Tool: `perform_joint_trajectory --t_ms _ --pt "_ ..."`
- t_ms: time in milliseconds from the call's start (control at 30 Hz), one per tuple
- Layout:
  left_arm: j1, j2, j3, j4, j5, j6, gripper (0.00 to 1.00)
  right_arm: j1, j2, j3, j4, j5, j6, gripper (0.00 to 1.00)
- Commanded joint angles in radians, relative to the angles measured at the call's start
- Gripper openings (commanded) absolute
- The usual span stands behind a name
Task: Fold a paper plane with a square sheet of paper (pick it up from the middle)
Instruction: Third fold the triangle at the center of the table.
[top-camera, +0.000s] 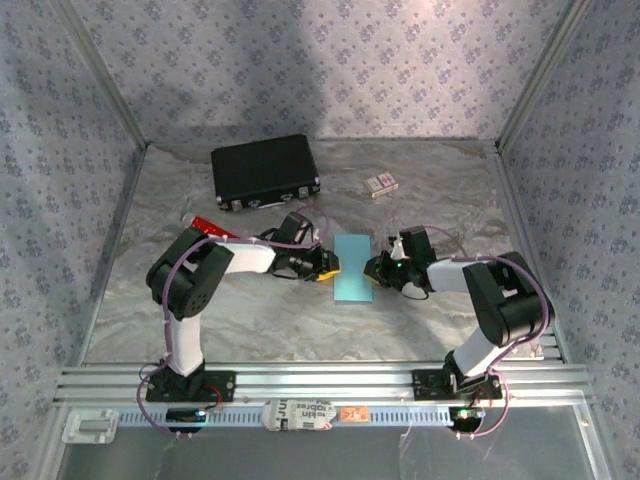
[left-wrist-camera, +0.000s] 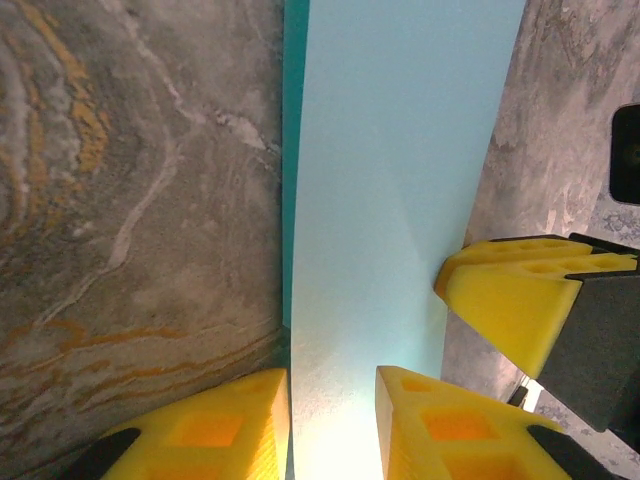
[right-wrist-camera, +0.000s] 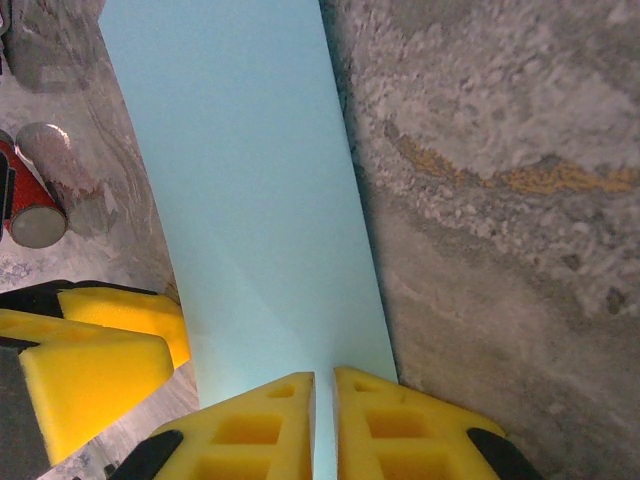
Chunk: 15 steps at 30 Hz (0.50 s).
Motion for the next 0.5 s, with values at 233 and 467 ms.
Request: perform_joint_trajectory --t_ms 233,467 --pt "-0.006 0.029 0.019 0.029 0.032 -0.012 0.27 -0.003 0.0 -0.026 -0.034 0.036 -0.001 0.14" --pt "-0.005 0.029 0.018 0.039 0.034 -0.017 0.25 -0.003 -0.002 -0.025 -0.035 0.037 0.0 0.14"
